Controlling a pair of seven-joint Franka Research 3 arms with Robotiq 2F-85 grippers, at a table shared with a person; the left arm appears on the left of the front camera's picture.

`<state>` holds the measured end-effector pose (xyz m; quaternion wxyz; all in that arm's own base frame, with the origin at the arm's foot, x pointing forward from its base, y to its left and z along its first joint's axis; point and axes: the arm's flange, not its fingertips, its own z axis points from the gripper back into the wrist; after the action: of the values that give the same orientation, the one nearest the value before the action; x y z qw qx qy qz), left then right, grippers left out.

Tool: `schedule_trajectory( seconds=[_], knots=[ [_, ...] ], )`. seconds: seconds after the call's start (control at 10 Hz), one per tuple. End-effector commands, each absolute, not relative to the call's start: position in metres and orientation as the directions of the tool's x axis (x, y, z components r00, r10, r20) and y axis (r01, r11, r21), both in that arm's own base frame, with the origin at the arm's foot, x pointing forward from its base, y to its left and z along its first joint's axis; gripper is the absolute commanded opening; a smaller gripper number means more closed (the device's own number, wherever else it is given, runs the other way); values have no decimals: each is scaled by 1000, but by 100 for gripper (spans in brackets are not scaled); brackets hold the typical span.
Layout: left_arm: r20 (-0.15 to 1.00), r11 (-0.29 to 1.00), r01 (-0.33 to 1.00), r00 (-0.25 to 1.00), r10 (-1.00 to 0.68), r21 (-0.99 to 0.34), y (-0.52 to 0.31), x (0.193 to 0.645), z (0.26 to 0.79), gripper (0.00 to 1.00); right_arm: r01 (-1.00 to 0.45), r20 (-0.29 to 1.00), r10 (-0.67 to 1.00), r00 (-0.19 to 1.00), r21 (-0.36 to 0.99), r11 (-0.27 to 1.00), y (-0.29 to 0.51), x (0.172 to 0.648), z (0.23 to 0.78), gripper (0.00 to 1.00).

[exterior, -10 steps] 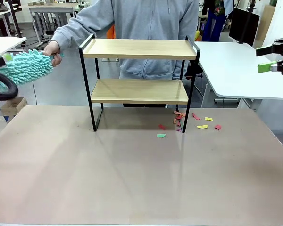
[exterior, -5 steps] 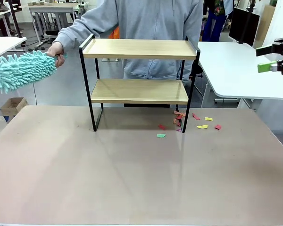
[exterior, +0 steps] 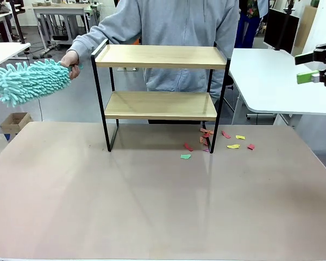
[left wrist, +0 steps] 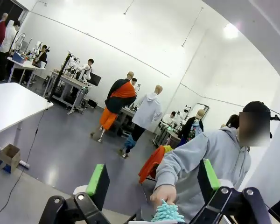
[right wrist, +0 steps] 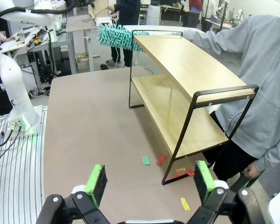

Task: Clean the shelf.
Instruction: Hand the Duster back to the human.

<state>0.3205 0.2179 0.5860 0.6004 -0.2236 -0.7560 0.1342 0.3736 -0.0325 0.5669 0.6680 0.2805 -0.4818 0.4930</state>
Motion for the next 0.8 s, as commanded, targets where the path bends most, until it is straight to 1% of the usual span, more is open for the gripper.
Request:
schedule_trajectory(
  seconds=[0.0,0.7],
  knots=[
    [843,864,167,-192,502,-476,215,317,591,100,-927,927,374,32,-112,357,-31,374,569,100],
    [843,864,167,-192,502,-476,215,317,591,100,-927,927,374,32,-112,357,-31,374,569,100]
  ],
)
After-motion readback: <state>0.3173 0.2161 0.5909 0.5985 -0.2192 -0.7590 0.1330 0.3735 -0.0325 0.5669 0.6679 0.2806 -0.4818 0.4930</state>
